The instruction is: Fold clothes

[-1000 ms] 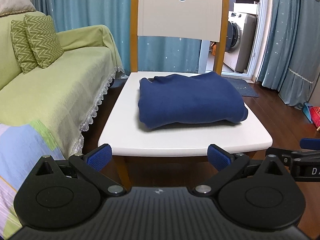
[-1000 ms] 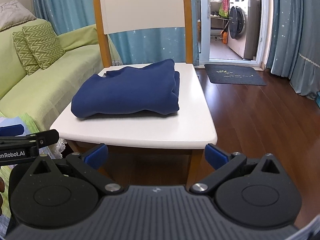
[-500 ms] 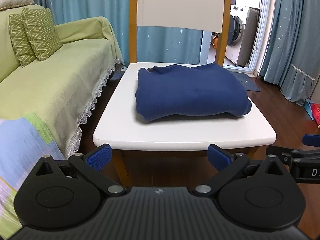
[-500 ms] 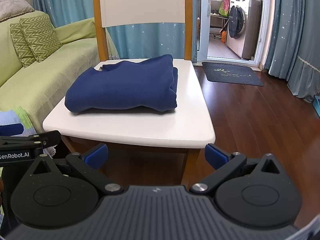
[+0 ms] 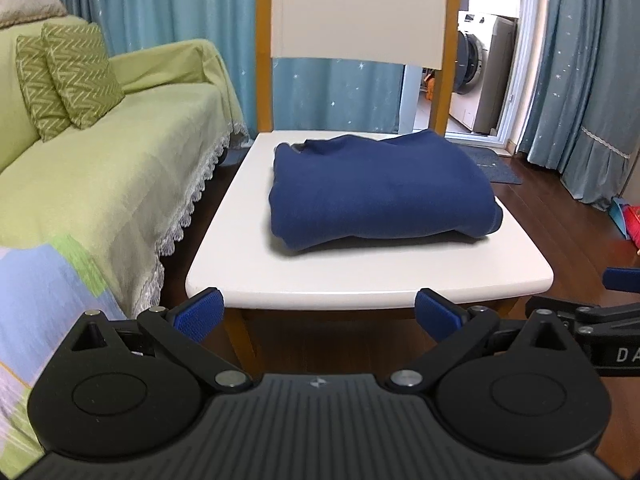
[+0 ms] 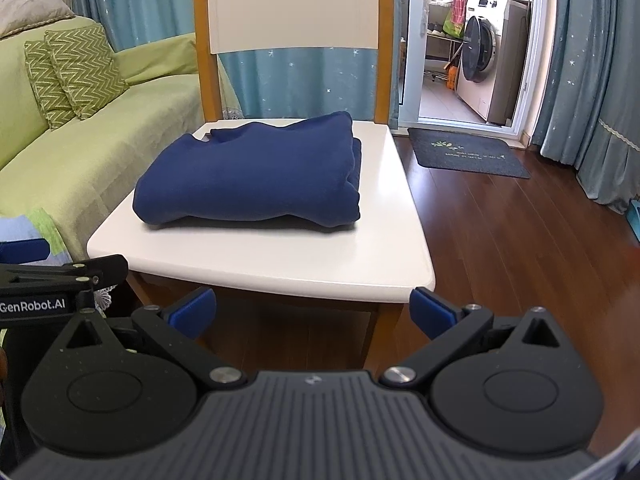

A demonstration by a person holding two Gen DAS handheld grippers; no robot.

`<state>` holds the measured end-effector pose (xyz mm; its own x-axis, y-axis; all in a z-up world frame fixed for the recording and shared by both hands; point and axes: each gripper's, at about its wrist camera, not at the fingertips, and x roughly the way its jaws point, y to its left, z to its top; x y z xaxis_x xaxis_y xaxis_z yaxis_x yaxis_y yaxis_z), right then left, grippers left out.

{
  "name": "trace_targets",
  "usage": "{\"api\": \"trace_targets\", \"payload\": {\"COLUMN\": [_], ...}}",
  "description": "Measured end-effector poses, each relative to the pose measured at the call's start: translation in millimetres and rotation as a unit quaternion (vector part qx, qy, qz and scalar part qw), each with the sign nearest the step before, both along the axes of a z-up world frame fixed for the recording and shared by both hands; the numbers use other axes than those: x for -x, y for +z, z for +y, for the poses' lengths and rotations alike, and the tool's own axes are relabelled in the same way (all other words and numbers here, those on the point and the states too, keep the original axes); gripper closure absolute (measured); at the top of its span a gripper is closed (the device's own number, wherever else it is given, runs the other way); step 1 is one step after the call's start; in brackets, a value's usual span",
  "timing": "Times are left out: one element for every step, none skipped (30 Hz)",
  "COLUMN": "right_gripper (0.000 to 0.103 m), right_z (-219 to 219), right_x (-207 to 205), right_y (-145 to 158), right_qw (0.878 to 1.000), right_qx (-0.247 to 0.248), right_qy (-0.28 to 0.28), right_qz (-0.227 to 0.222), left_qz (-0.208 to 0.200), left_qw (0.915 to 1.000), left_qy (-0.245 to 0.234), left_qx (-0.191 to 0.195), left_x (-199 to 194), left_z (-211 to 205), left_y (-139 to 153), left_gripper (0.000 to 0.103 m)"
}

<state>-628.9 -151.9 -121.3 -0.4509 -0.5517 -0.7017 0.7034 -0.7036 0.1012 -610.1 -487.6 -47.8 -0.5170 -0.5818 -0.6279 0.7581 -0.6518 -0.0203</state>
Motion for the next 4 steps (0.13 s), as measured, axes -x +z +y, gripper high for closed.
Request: {"api": "trace_targets", "payload": {"right_gripper": [0.001, 0.001, 0.001, 0.001], "right_z": [1.3, 1.2, 1.3, 1.4], "right_x": [1.5, 1.5, 1.4, 1.3], "right_y": [-0.3, -0.4, -0.5, -0.6], "right_qw": [1.0, 1.0, 1.0, 1.0], "right_qx": [0.0, 0.0, 0.0, -0.001], "right_qy": [0.001, 0.002, 0.002, 0.002], "right_qz": [0.0, 0.0, 0.0, 0.001], "left_qz": [0.007, 0.012, 0.017, 0.018], "left_qw": [1.0, 0.9999, 0.9998, 0.9998], "left_qy": [-0.002, -0.004, -0.006, -0.007], "left_qx": [0.005, 0.004, 0.003, 0.003], "left_x": [-0.4, -0.7, -1.0, -0.9], "left_z": [2.6, 3.2, 3.5, 3.8], "left_y": [1.6, 2.4, 3.1, 3.3], "left_gripper": [0.0, 0.0, 0.0, 0.0]}}
